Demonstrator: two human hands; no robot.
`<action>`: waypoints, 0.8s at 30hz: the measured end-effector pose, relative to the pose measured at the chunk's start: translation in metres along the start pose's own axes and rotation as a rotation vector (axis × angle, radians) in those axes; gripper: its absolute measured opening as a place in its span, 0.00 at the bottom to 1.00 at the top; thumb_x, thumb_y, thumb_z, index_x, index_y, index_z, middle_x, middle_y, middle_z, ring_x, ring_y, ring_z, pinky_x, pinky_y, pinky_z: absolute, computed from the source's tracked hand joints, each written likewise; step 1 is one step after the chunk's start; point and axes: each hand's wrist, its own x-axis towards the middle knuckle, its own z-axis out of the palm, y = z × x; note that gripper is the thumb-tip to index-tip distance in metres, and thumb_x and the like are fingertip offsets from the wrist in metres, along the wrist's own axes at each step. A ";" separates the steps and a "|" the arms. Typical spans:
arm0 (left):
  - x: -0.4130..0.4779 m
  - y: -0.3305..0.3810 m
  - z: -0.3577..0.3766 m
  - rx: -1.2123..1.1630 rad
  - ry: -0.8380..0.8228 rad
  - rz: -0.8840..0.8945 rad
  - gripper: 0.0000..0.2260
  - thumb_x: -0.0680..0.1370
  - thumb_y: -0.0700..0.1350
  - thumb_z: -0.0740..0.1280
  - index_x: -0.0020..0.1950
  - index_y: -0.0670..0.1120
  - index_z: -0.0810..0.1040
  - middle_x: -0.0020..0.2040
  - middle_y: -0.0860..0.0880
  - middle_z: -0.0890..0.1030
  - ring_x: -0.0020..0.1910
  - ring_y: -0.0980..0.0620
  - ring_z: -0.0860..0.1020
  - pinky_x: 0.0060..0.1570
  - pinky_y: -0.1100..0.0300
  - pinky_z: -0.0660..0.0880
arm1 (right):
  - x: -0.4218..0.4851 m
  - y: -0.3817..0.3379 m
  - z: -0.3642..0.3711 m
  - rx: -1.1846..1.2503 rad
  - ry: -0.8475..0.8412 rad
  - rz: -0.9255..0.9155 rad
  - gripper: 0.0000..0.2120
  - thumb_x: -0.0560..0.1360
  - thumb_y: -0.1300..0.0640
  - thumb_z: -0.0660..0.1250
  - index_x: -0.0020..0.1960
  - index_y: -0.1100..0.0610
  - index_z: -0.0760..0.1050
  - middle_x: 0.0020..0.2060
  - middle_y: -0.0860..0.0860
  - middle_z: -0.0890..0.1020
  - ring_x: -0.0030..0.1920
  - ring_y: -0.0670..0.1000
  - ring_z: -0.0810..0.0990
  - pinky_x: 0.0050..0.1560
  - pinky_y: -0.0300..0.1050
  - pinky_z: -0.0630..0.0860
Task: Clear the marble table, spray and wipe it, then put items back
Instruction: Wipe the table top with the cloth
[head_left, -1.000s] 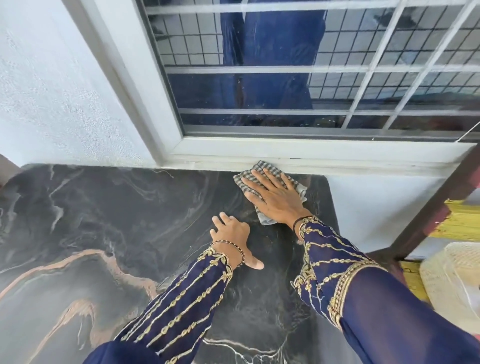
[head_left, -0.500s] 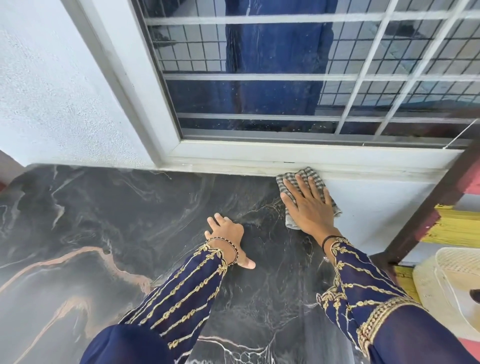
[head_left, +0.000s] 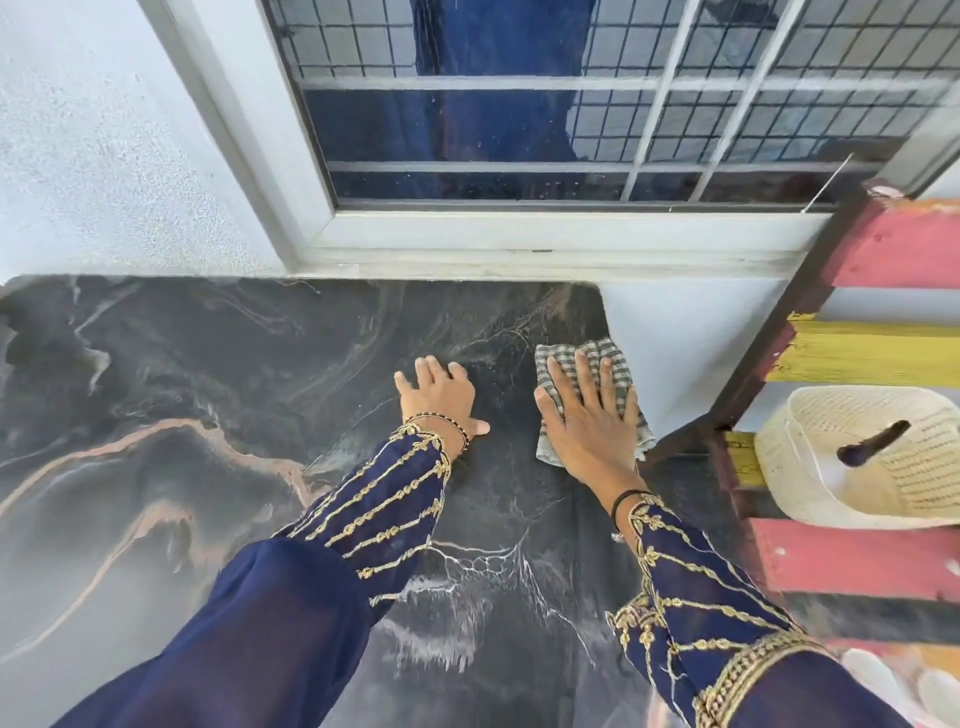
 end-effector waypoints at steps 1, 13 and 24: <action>-0.011 0.004 0.007 0.006 0.080 0.069 0.34 0.77 0.57 0.66 0.75 0.41 0.58 0.77 0.38 0.57 0.77 0.41 0.53 0.73 0.40 0.55 | -0.014 0.000 0.002 -0.001 0.006 0.004 0.28 0.81 0.32 0.36 0.80 0.35 0.36 0.81 0.43 0.39 0.81 0.50 0.33 0.78 0.61 0.32; -0.196 0.006 0.096 -0.222 0.110 0.411 0.21 0.83 0.48 0.54 0.75 0.43 0.60 0.79 0.45 0.55 0.79 0.49 0.52 0.77 0.50 0.52 | -0.232 -0.002 0.024 -0.038 0.006 0.114 0.29 0.79 0.33 0.33 0.78 0.36 0.33 0.82 0.45 0.42 0.82 0.52 0.37 0.79 0.64 0.36; -0.286 -0.058 0.124 -0.281 0.101 0.438 0.20 0.82 0.47 0.54 0.74 0.45 0.63 0.79 0.47 0.58 0.78 0.50 0.54 0.76 0.51 0.53 | -0.357 -0.006 0.033 0.009 -0.045 0.174 0.26 0.85 0.43 0.43 0.80 0.40 0.37 0.82 0.45 0.42 0.82 0.51 0.37 0.80 0.58 0.36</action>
